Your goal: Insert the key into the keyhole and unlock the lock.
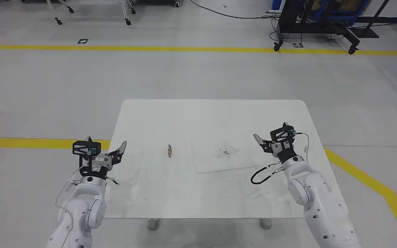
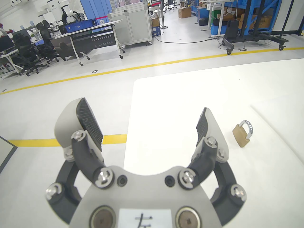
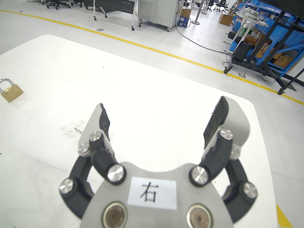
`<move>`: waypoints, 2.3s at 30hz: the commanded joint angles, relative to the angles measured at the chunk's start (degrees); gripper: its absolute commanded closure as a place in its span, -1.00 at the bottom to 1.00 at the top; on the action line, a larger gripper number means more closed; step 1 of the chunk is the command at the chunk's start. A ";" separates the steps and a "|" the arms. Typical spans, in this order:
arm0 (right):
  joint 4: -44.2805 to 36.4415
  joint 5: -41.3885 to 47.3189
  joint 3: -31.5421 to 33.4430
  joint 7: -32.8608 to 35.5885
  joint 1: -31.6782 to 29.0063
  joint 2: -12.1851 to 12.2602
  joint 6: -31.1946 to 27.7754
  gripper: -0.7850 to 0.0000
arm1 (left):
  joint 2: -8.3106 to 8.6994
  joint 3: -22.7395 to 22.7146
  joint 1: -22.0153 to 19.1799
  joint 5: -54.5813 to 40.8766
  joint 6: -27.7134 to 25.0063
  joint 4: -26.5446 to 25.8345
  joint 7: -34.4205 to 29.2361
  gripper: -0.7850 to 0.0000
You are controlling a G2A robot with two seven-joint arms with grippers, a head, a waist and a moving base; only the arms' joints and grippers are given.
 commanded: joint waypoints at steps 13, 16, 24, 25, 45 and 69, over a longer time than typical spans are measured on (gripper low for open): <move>7.92 2.43 -6.28 1.62 5.37 -0.63 -9.41 -1.00 | 0.00 0.00 0.00 0.00 0.00 0.00 0.00 -1.00; 12.20 4.92 -9.64 0.10 8.43 -1.10 -15.72 -1.00 | 0.00 0.00 0.00 0.00 0.00 0.00 0.00 -1.00; 21.61 -4.79 -15.17 -8.58 16.72 -0.63 -37.49 -1.00 | 0.00 0.00 0.00 0.00 0.00 0.00 0.00 -1.00; 22.51 -8.68 -16.07 -10.58 17.60 -0.41 -39.56 -1.00 | 0.00 0.00 0.00 0.00 0.00 0.00 0.00 -1.00; 45.15 -18.77 -25.48 -17.97 33.90 -1.98 -43.55 0.01 | 0.00 0.00 0.00 0.00 0.00 0.00 0.00 -1.00; 45.61 -22.65 -28.18 -24.19 35.61 -1.22 -41.29 1.00 | 0.00 0.00 0.00 0.00 0.00 0.00 0.00 -1.00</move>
